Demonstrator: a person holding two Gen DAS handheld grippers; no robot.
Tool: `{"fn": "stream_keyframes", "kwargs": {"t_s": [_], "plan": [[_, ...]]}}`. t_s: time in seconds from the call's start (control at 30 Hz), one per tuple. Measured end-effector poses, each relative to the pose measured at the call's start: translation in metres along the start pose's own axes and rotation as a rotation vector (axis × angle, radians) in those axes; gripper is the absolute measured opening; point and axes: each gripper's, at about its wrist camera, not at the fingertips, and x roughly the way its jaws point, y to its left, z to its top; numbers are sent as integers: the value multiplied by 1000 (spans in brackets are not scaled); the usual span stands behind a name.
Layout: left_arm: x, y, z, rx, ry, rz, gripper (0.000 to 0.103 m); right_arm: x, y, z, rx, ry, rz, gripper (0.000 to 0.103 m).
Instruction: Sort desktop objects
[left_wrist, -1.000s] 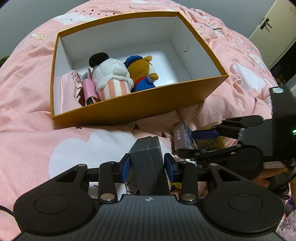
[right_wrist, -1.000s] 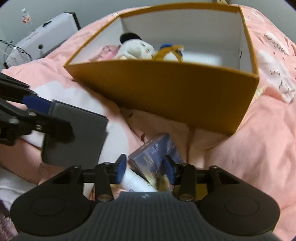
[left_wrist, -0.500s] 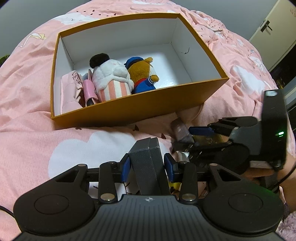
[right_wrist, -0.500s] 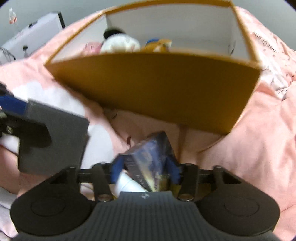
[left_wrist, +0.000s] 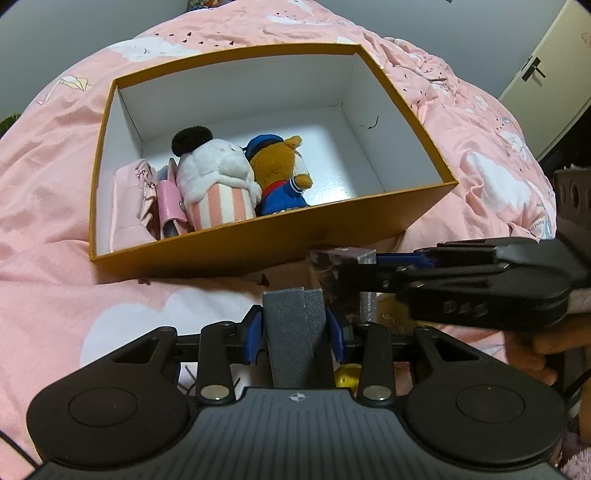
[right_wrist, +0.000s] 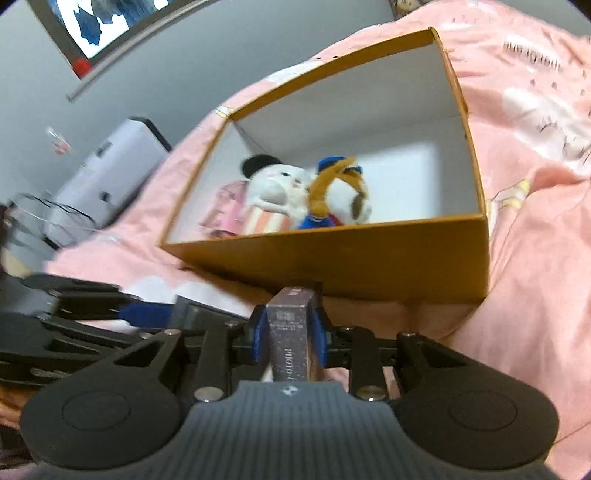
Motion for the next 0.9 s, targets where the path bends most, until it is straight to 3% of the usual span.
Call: {"fn": "stream_keyframes", "kwargs": {"t_s": [0.1, 0.27, 0.5, 0.9], "plan": [[6, 0, 1, -7, -1, -6, 42, 11, -3, -3, 8, 10, -46, 27], [9, -2, 2, -6, 2, -6, 42, 20, -9, -19, 42, 38, -45, 28], [9, -9, -8, 68, 55, 64, 43, 15, -8, -30, 75, -16, -66, 26], [-14, -10, 4, 40, -3, 36, 40, -14, 4, -32, 7, -91, -76, 24]]}}
